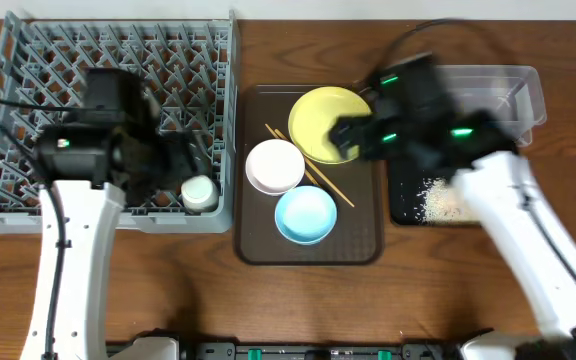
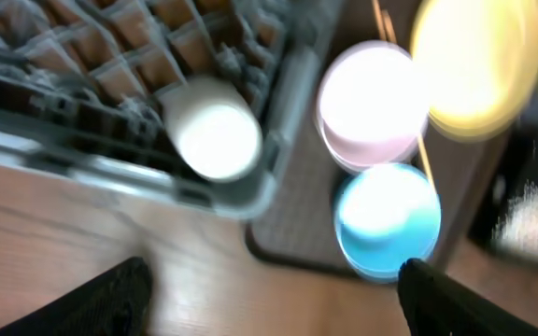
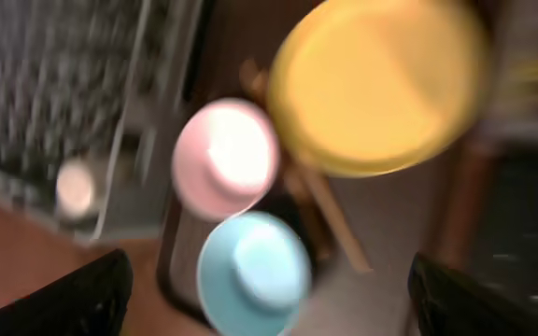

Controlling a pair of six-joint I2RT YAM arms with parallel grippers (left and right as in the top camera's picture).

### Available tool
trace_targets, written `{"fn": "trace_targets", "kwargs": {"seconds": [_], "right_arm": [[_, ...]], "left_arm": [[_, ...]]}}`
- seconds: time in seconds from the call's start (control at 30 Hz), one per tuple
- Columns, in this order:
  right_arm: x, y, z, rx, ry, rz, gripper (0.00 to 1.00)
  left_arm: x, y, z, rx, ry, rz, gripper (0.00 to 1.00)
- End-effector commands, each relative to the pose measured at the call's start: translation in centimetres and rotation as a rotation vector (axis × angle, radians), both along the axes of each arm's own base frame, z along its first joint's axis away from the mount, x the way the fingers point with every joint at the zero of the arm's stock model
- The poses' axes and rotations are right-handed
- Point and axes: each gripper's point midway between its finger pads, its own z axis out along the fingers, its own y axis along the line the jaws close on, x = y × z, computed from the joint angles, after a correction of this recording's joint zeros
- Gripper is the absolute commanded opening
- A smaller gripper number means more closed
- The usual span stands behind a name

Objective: Sort waste into correct bins and load items into the dishwasher
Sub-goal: 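Return the empty blue bowl to the brown tray and release, then reach the left gripper to the blue bowl and grasp its rim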

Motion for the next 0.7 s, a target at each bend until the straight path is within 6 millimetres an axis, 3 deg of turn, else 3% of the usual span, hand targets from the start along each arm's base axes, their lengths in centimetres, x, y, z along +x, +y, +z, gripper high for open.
{"fn": "trace_targets", "kwargs": {"seconds": [0.0,0.13,0.37,0.67], "right_arm": [[0.7,-2.9,-0.5,-0.014,0.026,-0.061,0.93],[0.8,-5.3,-1.1,-0.047,0.049,-0.1,0.93],[0.9,-6.9,-1.7,-0.12,0.049,-0.142,0.95],[1.0,-7.3,-1.7,-0.139,0.045,-0.155,0.99]], "left_arm": [[-1.4,-2.8,-1.4,-0.021,0.076,-0.121,0.85],[-3.0,-5.6,-3.6,-0.014,0.169,-0.182,0.84],[-4.9,-7.7,-9.2,0.097,0.339,-0.165,0.83],[-2.5,-13.0,-12.3,0.106,0.252,-0.245,0.81]]}}
